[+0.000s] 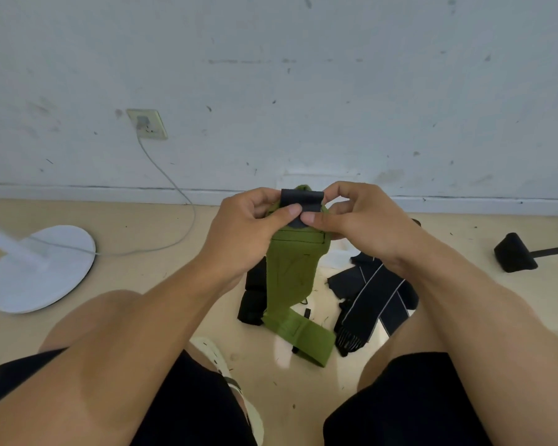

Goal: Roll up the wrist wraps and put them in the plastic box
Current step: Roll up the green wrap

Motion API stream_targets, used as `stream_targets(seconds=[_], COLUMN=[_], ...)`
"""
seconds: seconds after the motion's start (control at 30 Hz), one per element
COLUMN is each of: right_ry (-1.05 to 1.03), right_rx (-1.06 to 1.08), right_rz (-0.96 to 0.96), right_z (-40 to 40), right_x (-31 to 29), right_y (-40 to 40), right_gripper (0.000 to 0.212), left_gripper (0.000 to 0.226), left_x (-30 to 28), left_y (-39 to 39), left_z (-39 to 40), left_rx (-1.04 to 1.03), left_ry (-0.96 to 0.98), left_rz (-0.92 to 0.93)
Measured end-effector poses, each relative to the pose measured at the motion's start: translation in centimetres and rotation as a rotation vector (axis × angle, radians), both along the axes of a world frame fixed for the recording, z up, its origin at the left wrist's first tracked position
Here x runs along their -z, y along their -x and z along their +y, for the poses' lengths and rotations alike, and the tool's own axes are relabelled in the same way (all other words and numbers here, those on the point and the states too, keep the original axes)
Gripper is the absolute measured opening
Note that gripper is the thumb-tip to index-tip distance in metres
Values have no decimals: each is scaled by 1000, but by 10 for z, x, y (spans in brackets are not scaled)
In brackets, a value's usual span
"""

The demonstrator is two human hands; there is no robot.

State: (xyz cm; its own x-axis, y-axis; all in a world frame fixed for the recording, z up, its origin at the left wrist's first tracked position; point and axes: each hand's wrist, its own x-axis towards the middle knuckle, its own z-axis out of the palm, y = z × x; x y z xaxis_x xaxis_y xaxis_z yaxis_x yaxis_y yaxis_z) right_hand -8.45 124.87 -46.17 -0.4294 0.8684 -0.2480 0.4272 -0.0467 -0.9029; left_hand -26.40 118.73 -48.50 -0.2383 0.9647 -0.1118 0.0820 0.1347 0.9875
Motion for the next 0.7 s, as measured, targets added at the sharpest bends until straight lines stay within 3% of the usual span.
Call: stream_targets(seconds=[0.27, 0.53, 0.7], right_ry=[-159, -170, -202], right_rx=[14, 79, 61], right_rz=[121, 210, 217], right_z=[0, 2, 5], right_x=[6, 7, 8], right_y=[6, 3, -1], right_gripper=[16, 14, 22], left_gripper=[14, 50, 31], left_x=[4, 4, 3], left_y=[3, -4, -2], left_z=[3, 4, 4], left_rx=[33, 116, 58], left_ry=[26, 128, 154], left_rz=[17, -212, -359])
